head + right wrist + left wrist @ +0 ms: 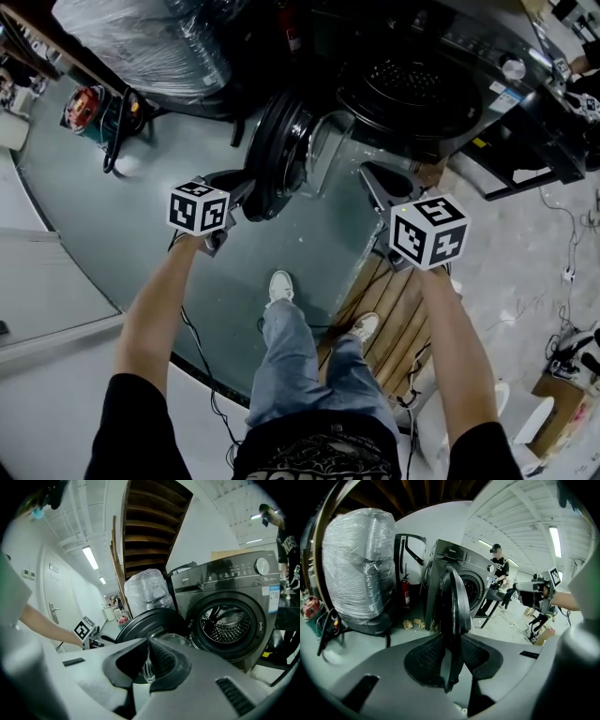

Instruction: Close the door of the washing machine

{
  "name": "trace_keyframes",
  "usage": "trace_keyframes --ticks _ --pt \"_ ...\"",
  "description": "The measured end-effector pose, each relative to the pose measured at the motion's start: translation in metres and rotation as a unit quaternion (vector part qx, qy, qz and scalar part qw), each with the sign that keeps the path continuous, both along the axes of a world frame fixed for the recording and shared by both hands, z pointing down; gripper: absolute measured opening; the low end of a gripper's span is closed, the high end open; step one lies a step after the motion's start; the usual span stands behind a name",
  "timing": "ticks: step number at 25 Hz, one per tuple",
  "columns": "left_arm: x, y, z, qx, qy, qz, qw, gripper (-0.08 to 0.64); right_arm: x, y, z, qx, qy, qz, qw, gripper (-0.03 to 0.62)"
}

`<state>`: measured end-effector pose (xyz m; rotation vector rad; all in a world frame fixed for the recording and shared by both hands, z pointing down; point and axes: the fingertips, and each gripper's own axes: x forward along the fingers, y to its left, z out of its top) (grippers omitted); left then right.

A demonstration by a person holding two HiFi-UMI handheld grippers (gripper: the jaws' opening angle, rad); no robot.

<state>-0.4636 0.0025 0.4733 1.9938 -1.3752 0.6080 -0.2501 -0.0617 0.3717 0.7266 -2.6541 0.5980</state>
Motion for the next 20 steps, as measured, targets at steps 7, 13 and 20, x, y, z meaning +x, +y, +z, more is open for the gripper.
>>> trace_keyframes --ticks 7,13,20 --pt "0.039 0.003 0.0 0.003 0.004 -0.034 0.9994 0.106 0.042 0.002 0.003 -0.001 -0.006 0.011 1.0 0.023" --pt "0.077 0.0 0.002 0.009 0.021 -0.071 0.9972 0.11 0.078 -0.001 0.009 -0.005 -0.009 0.024 1.0 0.023" --pt "0.119 -0.006 0.003 0.018 0.047 -0.107 0.993 0.123 0.113 -0.001 0.012 -0.008 -0.01 0.031 0.999 0.023"
